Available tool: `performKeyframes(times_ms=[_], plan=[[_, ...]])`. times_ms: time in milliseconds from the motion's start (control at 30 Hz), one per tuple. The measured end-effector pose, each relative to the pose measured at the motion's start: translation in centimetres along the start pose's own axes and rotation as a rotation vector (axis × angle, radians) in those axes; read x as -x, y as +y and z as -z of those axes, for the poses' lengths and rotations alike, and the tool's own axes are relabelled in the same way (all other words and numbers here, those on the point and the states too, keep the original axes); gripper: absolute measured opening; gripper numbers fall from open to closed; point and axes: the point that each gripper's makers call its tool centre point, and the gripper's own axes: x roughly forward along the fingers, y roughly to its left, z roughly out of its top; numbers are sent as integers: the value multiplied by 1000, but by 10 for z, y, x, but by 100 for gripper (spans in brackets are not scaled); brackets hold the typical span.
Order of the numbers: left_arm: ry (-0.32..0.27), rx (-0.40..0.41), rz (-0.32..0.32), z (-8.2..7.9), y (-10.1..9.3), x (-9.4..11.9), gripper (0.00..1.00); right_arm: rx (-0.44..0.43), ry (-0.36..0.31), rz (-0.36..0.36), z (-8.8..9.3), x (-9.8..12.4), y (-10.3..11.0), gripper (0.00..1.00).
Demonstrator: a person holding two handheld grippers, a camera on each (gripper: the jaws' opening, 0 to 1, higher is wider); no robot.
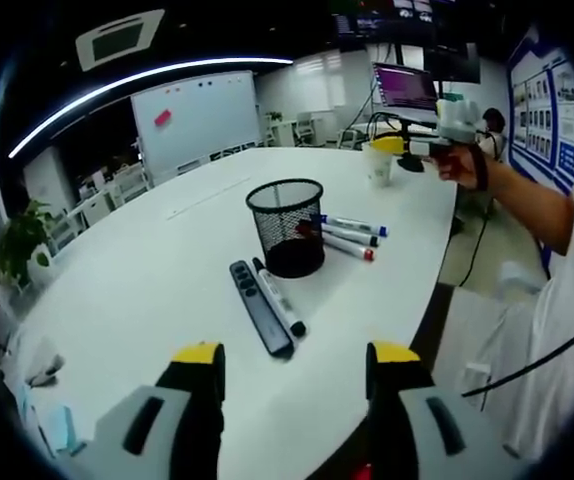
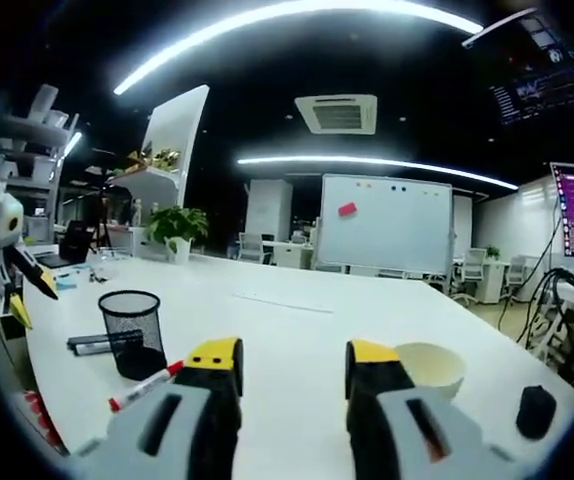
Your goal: Place the scattered laser pointers and whiteboard markers into the pen holder and stack the scattered paper cups together
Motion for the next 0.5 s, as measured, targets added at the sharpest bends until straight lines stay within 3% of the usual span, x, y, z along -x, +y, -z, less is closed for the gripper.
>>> performKeyframes(times_ms=[500], plan=[[5,-1,6,2,-2,0,57,8,33,-48,4,2,21,41]])
